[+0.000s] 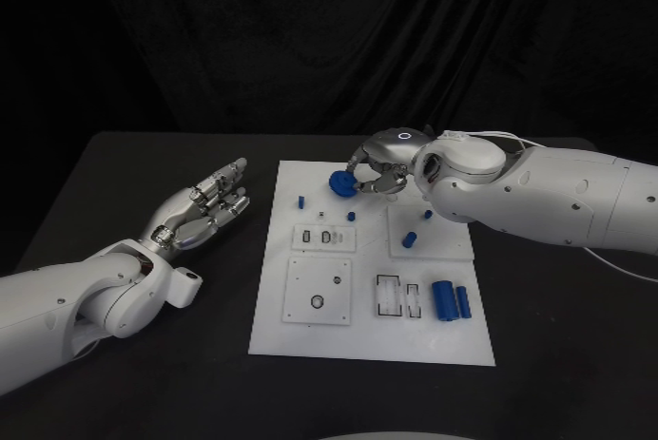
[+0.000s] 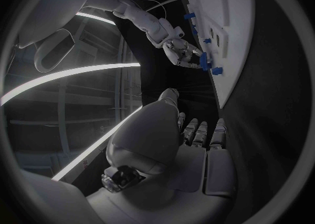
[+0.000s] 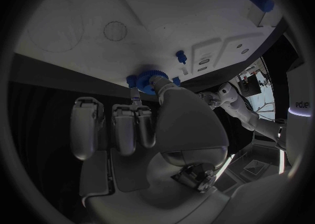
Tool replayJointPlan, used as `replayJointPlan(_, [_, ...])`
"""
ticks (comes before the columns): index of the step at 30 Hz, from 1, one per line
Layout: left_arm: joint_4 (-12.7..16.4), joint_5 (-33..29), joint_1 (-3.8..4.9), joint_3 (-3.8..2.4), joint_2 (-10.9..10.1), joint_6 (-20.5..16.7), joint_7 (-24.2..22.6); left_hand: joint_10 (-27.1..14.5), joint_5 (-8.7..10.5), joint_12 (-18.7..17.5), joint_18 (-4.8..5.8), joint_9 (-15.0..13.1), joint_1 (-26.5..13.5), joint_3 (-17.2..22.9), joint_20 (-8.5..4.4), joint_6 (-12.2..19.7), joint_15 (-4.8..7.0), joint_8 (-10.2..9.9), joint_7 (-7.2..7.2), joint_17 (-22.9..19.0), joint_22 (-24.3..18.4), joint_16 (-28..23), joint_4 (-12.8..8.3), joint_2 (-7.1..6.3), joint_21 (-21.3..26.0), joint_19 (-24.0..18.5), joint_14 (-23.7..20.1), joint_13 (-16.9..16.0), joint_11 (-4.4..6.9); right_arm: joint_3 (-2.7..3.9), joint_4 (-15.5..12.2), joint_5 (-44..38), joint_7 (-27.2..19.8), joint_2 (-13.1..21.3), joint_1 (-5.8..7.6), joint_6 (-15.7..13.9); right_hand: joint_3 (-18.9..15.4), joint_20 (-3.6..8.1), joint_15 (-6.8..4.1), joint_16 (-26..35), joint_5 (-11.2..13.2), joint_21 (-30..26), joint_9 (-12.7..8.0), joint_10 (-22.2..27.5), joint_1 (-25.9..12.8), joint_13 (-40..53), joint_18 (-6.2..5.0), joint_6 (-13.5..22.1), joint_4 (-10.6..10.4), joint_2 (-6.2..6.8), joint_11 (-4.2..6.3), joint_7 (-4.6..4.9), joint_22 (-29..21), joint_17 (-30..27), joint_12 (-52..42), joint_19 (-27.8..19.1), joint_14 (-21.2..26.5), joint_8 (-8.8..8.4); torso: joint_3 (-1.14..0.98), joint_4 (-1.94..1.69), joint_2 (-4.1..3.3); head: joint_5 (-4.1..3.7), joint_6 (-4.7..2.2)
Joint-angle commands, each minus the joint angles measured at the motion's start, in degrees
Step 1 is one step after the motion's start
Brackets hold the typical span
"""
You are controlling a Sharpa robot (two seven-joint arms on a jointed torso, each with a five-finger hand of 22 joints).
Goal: Assemble the parts on the task board
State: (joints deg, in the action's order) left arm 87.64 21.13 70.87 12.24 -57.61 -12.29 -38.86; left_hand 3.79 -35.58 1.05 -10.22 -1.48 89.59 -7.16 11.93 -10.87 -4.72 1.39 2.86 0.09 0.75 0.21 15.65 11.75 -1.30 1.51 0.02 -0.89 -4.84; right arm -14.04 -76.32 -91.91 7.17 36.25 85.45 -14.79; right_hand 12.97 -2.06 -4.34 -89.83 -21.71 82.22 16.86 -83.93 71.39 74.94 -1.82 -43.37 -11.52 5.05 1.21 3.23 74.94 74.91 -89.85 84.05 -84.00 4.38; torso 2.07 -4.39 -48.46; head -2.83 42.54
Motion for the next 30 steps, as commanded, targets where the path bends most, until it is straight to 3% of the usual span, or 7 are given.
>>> replayJointPlan(1, [0.0,0.2,0.04,-0.03,0.0,0.6,-5.1,0.2,0.36,-0.2,-0.13,-0.1,-0.5,0.3,0.33,0.0,-0.22,0.2,-0.52,-0.1,0.0,-0.2,0.2,0.08,-0.1,0.0,0.0,0.0,-0.40,0.03,-0.4,-0.3,1.2,0.1,-0.20,-0.5,0.1,-0.36,0.23,-0.2,0.0,-0.4,-0.1,-6.1,0.2,15.1,-0.43,-0.2,0.5,0.25,0.05,0.05,11.9,15.1,-0.2,0.2,-6.0,-0.09,0.01,0.02,0.01,-0.05,0.02])
replayJointPlan(30, [-0.1,0.2,0.04,-0.03,0.1,0.8,-4.9,0.2,0.50,-0.2,-0.13,-0.1,-0.6,0.3,0.37,0.0,-0.27,0.2,-0.56,-0.1,0.0,-0.2,0.2,0.08,-0.1,0.0,0.0,0.0,-0.43,0.03,-0.8,-0.3,-0.5,-0.7,-0.26,-3.8,-0.3,-0.44,0.31,-0.2,0.1,-0.8,-0.9,-6.1,-0.5,15.1,-0.52,0.7,0.2,0.66,-0.04,0.16,11.9,15.1,-0.2,0.0,-6.0,-0.51,0.04,-0.02,-0.02,-0.07,0.12])
